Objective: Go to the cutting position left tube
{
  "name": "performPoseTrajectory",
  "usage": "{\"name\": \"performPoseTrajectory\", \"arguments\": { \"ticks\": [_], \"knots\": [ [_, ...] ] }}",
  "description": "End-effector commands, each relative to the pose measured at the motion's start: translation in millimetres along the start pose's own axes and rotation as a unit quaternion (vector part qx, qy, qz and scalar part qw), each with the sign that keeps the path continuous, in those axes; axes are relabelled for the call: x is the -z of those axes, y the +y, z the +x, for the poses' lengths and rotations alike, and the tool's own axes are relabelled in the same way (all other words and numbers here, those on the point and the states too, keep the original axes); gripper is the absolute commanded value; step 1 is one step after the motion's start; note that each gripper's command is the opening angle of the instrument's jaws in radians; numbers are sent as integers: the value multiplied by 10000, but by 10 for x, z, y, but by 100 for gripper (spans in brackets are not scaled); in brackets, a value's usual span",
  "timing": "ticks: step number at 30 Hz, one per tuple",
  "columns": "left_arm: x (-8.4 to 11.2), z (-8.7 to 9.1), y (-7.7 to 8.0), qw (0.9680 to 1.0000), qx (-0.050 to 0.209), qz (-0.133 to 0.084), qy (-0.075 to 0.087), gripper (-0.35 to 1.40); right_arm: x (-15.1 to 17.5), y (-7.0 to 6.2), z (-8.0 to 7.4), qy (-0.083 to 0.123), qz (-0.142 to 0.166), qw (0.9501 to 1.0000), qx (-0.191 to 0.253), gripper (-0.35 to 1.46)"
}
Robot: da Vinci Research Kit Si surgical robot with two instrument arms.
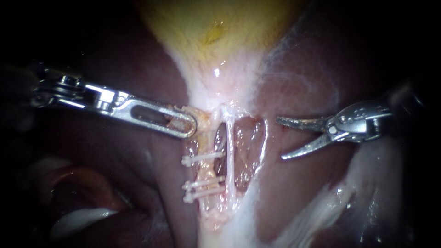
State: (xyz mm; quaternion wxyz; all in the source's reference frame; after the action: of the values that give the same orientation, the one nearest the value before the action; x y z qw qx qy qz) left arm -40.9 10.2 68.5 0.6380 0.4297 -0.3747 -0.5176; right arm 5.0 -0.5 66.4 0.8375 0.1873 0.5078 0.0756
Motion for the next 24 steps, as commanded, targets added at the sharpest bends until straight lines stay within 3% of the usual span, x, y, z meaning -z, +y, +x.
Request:
{"name": "performPoseTrajectory", "arguments": {
  "ticks": [1, 8, 17, 24],
  "knots": [
    [1, 0, 0, 10000, 0, 1, 0, -35, 0, 0, 0, -1, -4, 10000, 0, 144],
    [18, 1, -13, 10000, 21, 35, 33, -35, 0, 0, 0, 2, 10, 10000, -1, 144],
    [65, 1, -47, 9999, 86, 76, -36, -35, 0, 0, 0, 8, 41, 10000, 0, 144],
    [70, -1, -51, 9999, 98, 91, -69, -35, -2, -2, 2, 18, 87, 10000, 1, 144]
  ]
}}
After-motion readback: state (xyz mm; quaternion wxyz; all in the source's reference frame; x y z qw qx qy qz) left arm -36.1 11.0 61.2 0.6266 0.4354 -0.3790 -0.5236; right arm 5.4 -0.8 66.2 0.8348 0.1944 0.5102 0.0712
